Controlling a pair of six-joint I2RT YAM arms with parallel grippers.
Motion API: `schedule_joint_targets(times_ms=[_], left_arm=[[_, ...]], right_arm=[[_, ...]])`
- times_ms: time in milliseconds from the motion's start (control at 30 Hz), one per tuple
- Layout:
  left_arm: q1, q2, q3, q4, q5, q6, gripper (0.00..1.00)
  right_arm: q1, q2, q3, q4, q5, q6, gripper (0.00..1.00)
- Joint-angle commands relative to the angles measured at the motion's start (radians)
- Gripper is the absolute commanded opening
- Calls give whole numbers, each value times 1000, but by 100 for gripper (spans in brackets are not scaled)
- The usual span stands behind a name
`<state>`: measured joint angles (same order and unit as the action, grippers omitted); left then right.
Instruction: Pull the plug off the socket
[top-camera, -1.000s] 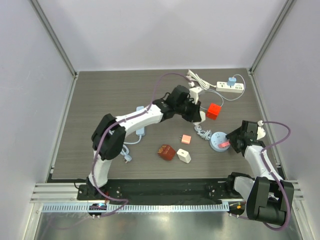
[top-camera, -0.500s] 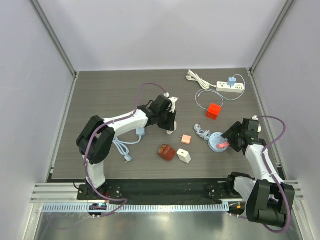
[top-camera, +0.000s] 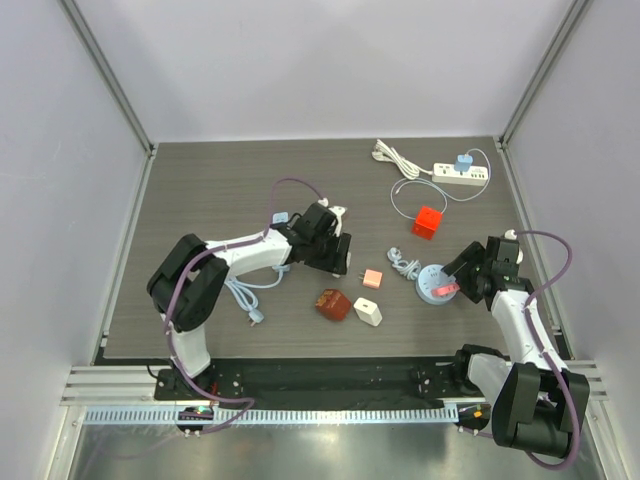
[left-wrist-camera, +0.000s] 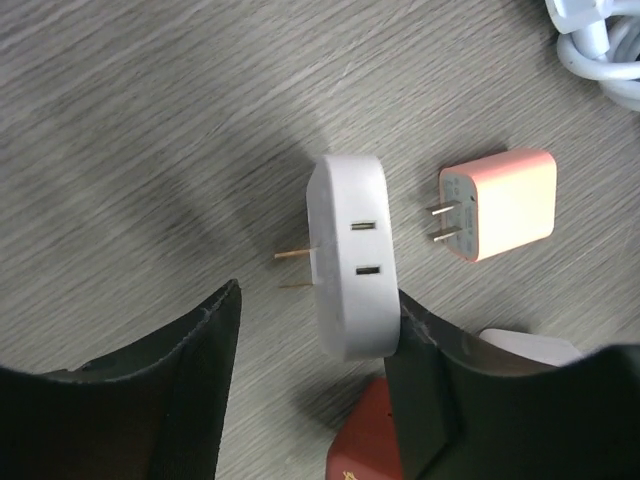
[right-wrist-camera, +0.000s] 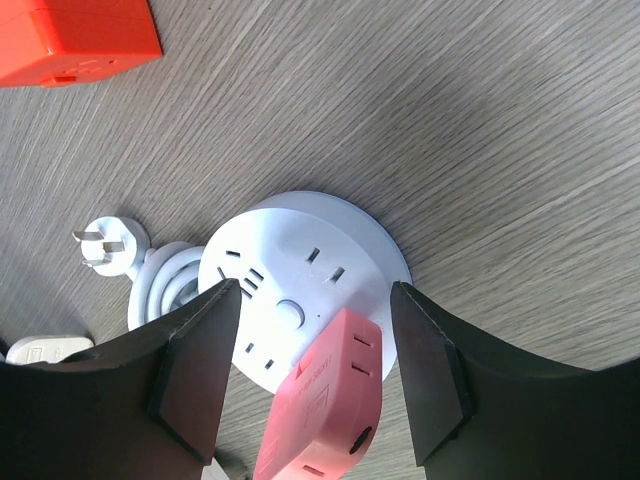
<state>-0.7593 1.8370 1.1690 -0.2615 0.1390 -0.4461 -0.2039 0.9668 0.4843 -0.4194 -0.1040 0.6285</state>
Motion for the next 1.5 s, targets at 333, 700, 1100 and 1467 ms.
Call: schedule_joint_targets(times_ms=[333,700,1100,1467], left_arm=[[-37,-183,69,59,-62,21,78],[-219,-119,176,103,-98,175,75],[-406,142,400,257,-7,385,84],[-449,361,601,257,5,412,88]], right_arm=[[3,-25,82,-16,-17,5,68],[3,-30,226,-196,205,42,69],[-123,21,310,-318,57,50,69],[-167,-20,312,-332,-29,36,69]])
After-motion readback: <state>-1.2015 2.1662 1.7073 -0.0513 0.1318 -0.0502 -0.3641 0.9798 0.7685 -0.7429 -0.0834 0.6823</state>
